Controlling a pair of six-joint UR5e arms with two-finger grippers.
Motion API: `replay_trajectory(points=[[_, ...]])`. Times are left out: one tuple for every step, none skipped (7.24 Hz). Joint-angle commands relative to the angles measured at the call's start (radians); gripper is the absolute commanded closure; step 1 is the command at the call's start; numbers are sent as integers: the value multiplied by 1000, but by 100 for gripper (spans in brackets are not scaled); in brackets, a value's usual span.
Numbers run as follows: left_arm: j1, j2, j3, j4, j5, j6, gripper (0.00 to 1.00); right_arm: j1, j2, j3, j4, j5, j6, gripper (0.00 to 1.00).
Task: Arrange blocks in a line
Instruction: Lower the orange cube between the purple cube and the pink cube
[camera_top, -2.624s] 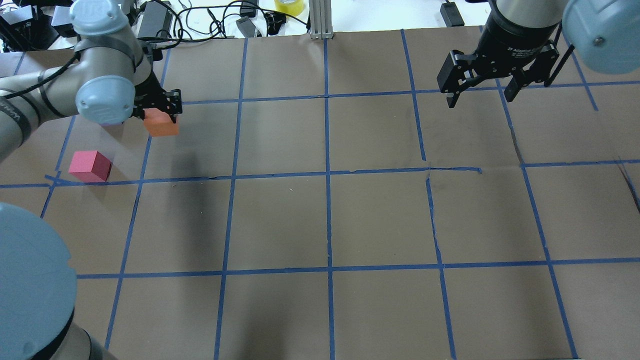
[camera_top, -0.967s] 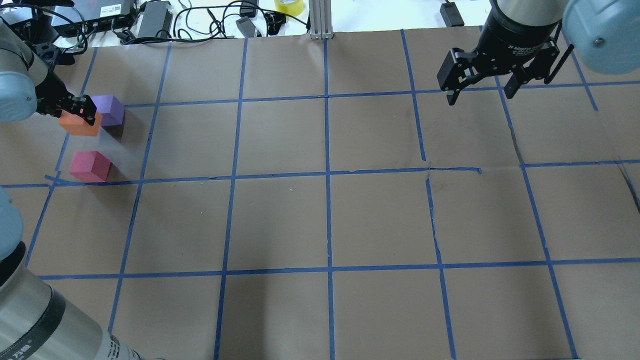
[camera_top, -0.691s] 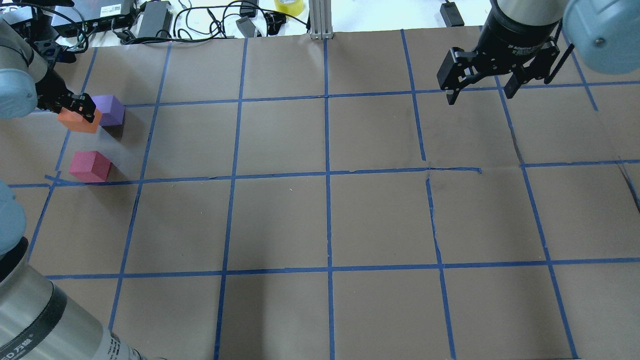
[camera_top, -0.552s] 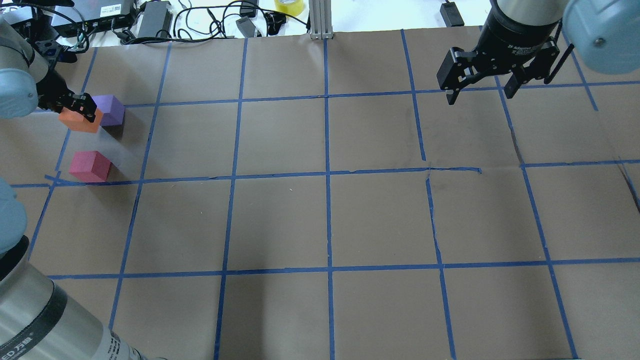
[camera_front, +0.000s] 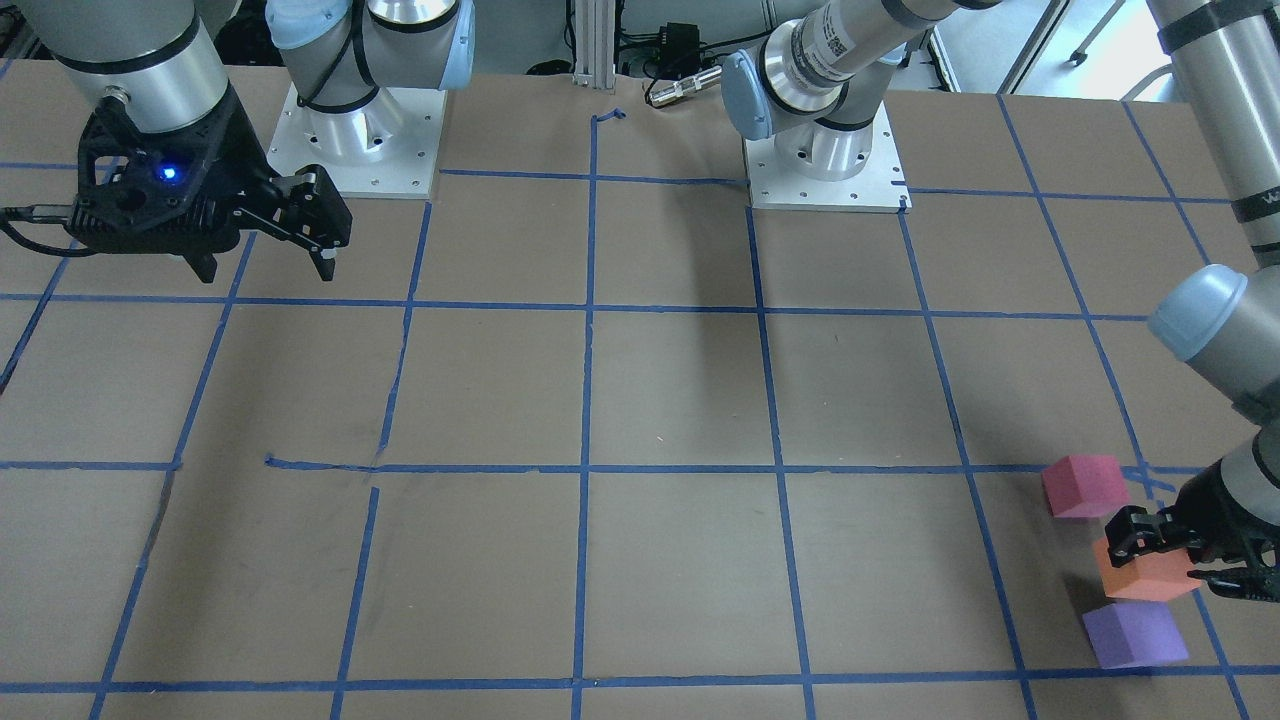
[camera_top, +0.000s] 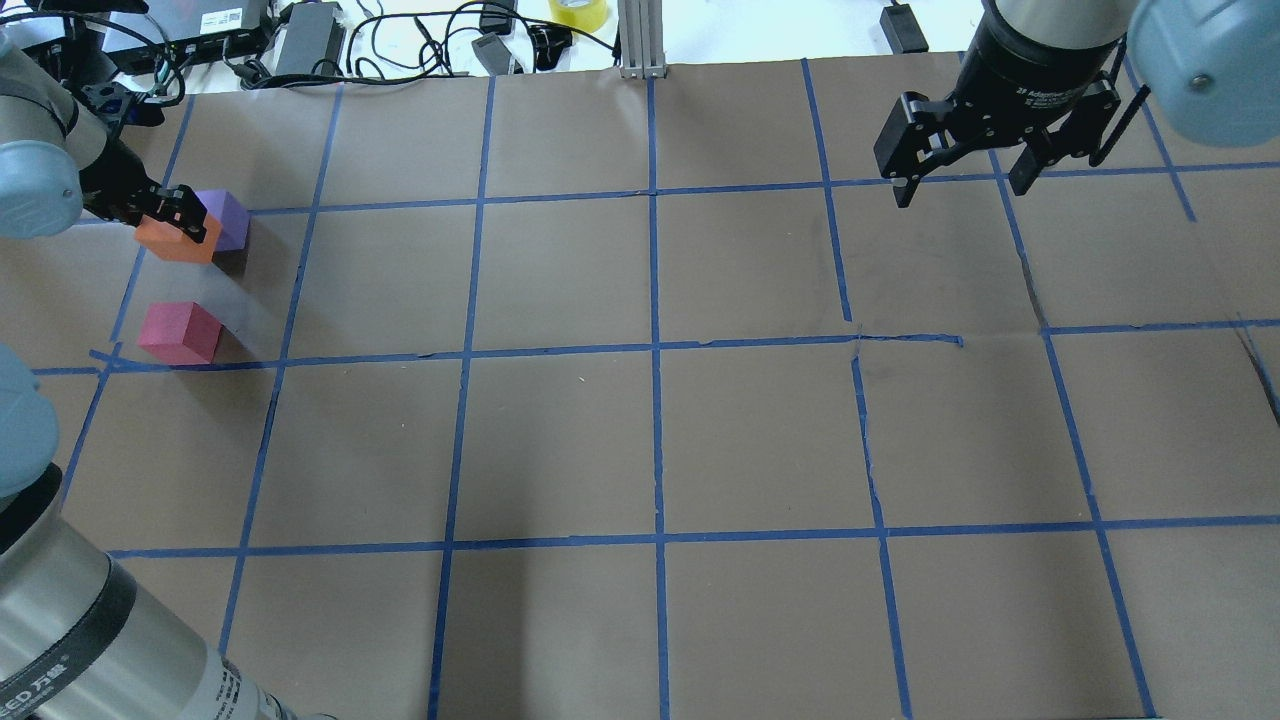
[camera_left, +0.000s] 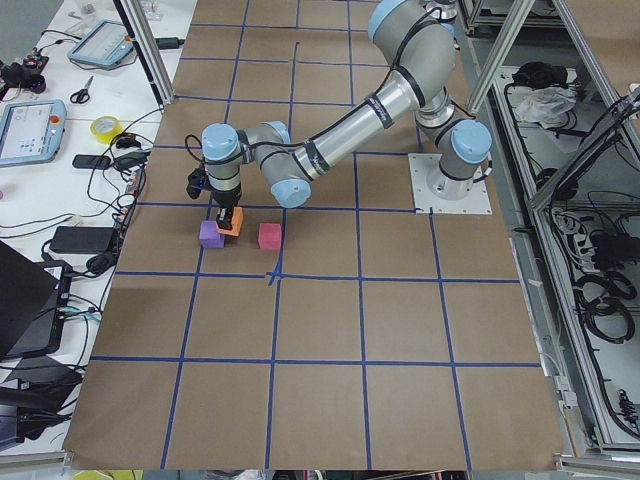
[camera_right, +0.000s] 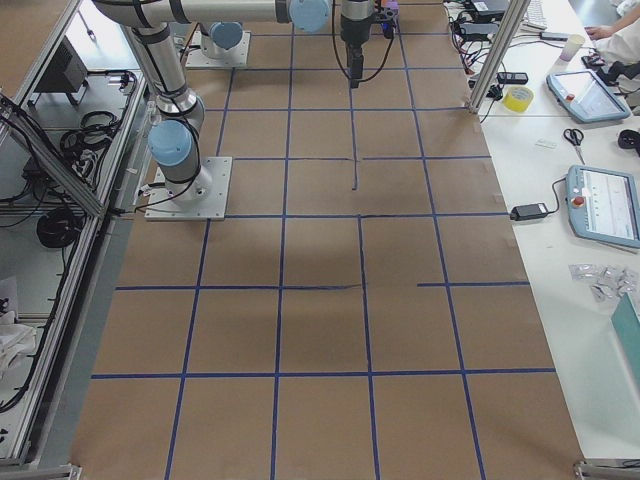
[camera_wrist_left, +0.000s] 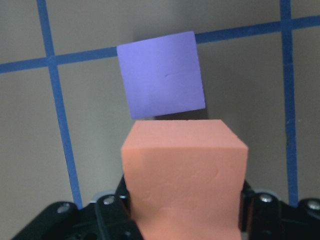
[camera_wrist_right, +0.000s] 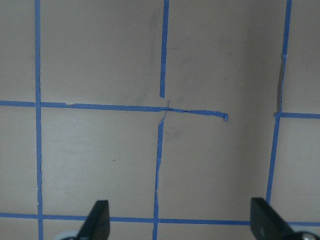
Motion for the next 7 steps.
replay_trajectory(points=[[1, -9, 2, 0, 2, 0, 93, 0, 0, 0, 0, -1, 0, 0], [2, -11, 2, 0, 1, 0, 93, 0, -1, 0, 0, -1, 0, 0], [2, -17, -3, 0, -1, -2, 93, 0, -1, 0, 0, -1, 0, 0], [14, -20, -6, -3, -2, -10, 93, 0, -1, 0, 0, -1, -1, 0], [28, -22, -12, -12, 2, -16, 93, 0, -1, 0, 0, -1, -1, 0], [31, -23, -13, -12, 5, -14, 93, 0, -1, 0, 0, 1, -1, 0], [33, -32, -16, -12, -2, -16, 93, 0, -1, -2, 0, 2, -1, 0]])
